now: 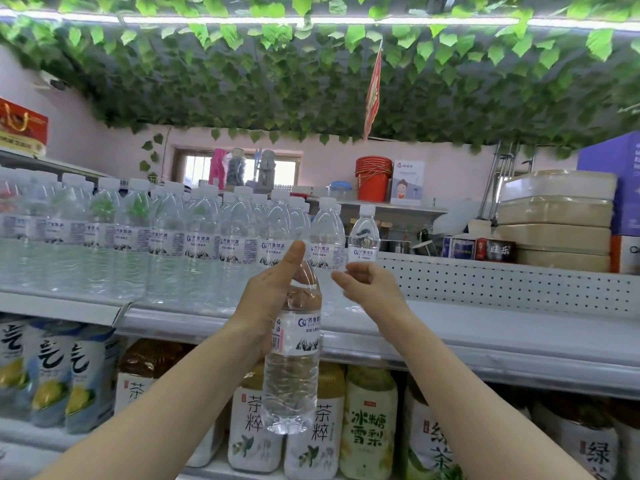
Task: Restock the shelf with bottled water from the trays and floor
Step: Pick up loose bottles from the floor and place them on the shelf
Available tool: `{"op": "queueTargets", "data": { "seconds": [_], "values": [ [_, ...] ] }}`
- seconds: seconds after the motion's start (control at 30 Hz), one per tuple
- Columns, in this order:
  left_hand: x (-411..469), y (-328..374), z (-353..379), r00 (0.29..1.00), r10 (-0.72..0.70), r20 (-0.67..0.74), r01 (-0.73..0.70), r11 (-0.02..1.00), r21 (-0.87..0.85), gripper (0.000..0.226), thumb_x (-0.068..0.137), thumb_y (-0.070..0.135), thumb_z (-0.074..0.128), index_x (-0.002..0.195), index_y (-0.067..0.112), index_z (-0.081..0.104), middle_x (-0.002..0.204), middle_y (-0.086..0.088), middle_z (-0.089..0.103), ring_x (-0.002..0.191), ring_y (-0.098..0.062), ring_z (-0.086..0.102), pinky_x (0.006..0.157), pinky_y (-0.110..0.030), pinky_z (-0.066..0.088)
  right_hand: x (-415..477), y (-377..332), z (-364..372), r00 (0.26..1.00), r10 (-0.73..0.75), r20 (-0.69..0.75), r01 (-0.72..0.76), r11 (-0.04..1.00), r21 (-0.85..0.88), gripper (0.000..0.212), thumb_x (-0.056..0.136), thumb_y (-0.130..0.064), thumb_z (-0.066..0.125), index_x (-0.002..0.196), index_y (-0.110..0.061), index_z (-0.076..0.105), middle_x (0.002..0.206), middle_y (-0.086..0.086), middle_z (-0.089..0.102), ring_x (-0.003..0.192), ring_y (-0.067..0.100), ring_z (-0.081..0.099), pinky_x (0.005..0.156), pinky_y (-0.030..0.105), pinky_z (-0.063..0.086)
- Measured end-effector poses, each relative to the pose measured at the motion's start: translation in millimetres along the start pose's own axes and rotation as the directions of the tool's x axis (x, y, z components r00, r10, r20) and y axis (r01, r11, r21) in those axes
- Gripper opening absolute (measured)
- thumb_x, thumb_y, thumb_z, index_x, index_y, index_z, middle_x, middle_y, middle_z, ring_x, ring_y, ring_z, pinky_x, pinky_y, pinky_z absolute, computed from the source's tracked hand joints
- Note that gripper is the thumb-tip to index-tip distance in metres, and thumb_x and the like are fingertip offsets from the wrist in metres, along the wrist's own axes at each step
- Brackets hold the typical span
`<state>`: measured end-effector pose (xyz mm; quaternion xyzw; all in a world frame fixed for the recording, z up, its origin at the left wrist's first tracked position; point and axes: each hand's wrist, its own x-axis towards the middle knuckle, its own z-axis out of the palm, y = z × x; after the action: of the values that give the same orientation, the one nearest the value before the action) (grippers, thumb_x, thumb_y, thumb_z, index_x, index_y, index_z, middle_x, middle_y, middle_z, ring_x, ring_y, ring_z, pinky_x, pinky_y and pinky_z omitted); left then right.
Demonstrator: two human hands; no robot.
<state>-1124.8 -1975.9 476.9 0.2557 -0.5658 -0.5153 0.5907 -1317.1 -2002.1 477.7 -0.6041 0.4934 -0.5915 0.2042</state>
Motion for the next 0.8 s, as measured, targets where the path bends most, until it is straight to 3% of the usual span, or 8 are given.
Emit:
{"op": "queueTargets", "data": {
  "seconds": [0.13, 0.23, 0.33, 0.43, 0.5, 0.63, 0.8],
  "values": [
    [10, 14, 21, 1.000, 0.006, 0.020, -0.007, 0.999, 0.032, 0.060, 0.076, 0.074, 0.061, 0.082, 0.015, 0.067, 0.075, -0.009, 0.074, 0.065, -0.023, 0.069, 0.070, -0.039, 0.055, -44, 4, -9, 0.960, 0.021, 0.279, -0.091, 0.967, 0.239, 0.058, 0.082, -0.037, 0.074, 0.130, -0.006, 0.061, 0.123, 0.011, 0.071, 0.114, 0.024, 0.069, 0.100, 0.043, 0.056],
    [21, 22, 40, 0.999, 0.007, 0.053, -0.009, 0.999, 0.037, 0.066, 0.076, 0.077, 0.058, 0.087, 0.014, 0.068, 0.082, -0.012, 0.075, 0.081, -0.029, 0.069, 0.073, -0.041, 0.052, -62, 5, -17, 0.925, 0.019, 0.378, -0.142, 0.944, 0.299, 0.050, 0.088, -0.033, 0.069, 0.131, -0.007, 0.062, 0.126, 0.012, 0.070, 0.119, 0.031, 0.067, 0.103, 0.048, 0.053],
    [31, 27, 60, 0.996, 0.028, 0.089, -0.031, 0.999, 0.036, 0.069, 0.072, 0.080, 0.059, 0.088, 0.014, 0.069, 0.086, -0.015, 0.075, 0.087, -0.031, 0.068, 0.083, -0.047, 0.053, -67, -1, -29, 0.933, -0.022, 0.360, -0.062, 0.973, 0.221, 0.050, 0.084, -0.032, 0.074, 0.128, -0.011, 0.063, 0.122, 0.009, 0.073, 0.115, 0.028, 0.069, 0.101, 0.043, 0.055],
    [40, 30, 75, 0.990, 0.010, 0.143, -0.013, 1.000, 0.020, 0.065, 0.070, 0.078, 0.062, 0.088, 0.016, 0.069, 0.083, -0.012, 0.075, 0.085, -0.031, 0.069, 0.088, -0.051, 0.055, -63, -9, -42, 0.964, -0.046, 0.263, 0.011, 0.991, 0.132, 0.058, 0.075, -0.032, 0.080, 0.127, -0.011, 0.063, 0.114, 0.006, 0.076, 0.109, 0.022, 0.071, 0.101, 0.039, 0.055],
    [47, 34, 84, 0.984, 0.005, 0.178, -0.017, 0.998, 0.066, 0.066, 0.069, 0.079, 0.061, 0.091, 0.018, 0.072, 0.089, -0.009, 0.077, 0.094, -0.030, 0.071, 0.091, -0.053, 0.054, -58, -10, -51, 0.982, -0.043, 0.186, 0.024, 0.994, 0.104, 0.062, 0.071, -0.031, 0.085, 0.126, -0.013, 0.064, 0.110, 0.005, 0.077, 0.106, 0.020, 0.072, 0.101, 0.039, 0.055],
    [56, 45, 95, 0.955, 0.108, 0.278, -0.181, 0.950, 0.254, 0.070, 0.060, 0.076, 0.064, 0.109, 0.026, 0.068, 0.105, 0.000, 0.075, 0.105, -0.023, 0.067, 0.099, -0.054, 0.048, -50, -13, -62, 0.999, -0.024, 0.045, 0.022, 0.999, 0.047, 0.053, 0.074, -0.020, 0.090, 0.119, -0.021, 0.062, 0.107, 0.002, 0.077, 0.098, 0.015, 0.073, 0.088, 0.030, 0.055],
    [70, 49, 103, 0.934, 0.132, 0.333, -0.229, 0.936, 0.269, 0.033, 0.078, 0.045, 0.076, 0.103, 0.023, 0.071, 0.100, -0.003, 0.076, 0.100, -0.024, 0.070, 0.087, -0.043, 0.054, -41, -9, -66, 0.996, -0.016, 0.082, 0.011, 0.998, 0.059, 0.053, 0.077, -0.023, 0.087, 0.123, -0.021, 0.061, 0.111, 0.000, 0.076, 0.102, 0.014, 0.072, 0.087, 0.026, 0.055]
  ]
}}
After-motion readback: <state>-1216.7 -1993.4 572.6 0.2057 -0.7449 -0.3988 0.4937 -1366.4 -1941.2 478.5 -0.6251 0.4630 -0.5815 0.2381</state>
